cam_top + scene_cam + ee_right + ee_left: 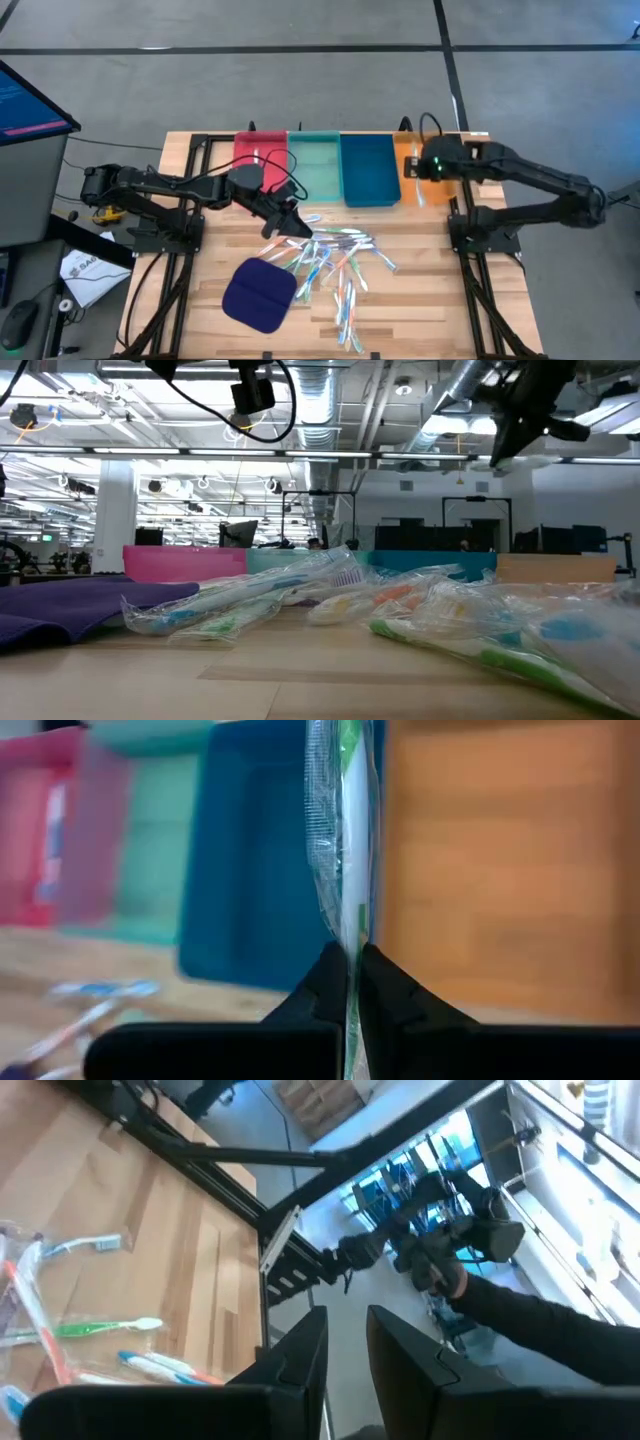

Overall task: Pick & Place Toothbrushes
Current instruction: Put the green toothbrush into the orange bin

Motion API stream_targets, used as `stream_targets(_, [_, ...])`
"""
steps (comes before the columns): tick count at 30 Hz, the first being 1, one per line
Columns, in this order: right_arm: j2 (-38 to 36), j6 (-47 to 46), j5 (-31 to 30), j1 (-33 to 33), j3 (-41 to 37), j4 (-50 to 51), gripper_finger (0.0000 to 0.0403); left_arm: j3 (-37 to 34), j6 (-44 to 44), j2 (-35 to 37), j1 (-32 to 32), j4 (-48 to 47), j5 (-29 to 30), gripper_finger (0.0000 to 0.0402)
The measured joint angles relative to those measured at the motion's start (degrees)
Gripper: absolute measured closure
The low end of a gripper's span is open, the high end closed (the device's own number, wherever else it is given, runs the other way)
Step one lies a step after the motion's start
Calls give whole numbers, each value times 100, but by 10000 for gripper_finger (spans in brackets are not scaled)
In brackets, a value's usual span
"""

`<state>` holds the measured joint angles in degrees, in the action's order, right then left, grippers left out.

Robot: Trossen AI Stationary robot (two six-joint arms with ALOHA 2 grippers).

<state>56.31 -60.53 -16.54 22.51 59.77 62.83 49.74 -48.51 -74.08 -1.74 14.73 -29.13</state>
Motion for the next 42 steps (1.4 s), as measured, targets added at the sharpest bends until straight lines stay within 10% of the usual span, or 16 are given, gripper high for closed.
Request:
stream_targets(15, [1802,3516,1522,3451,0,-657,403,0,-484,0,-408,441,492,334])
stream_targets(42, [3137,3056,767,3394,-490,-1127,403,0,-700,0,-424,694,1629,334])
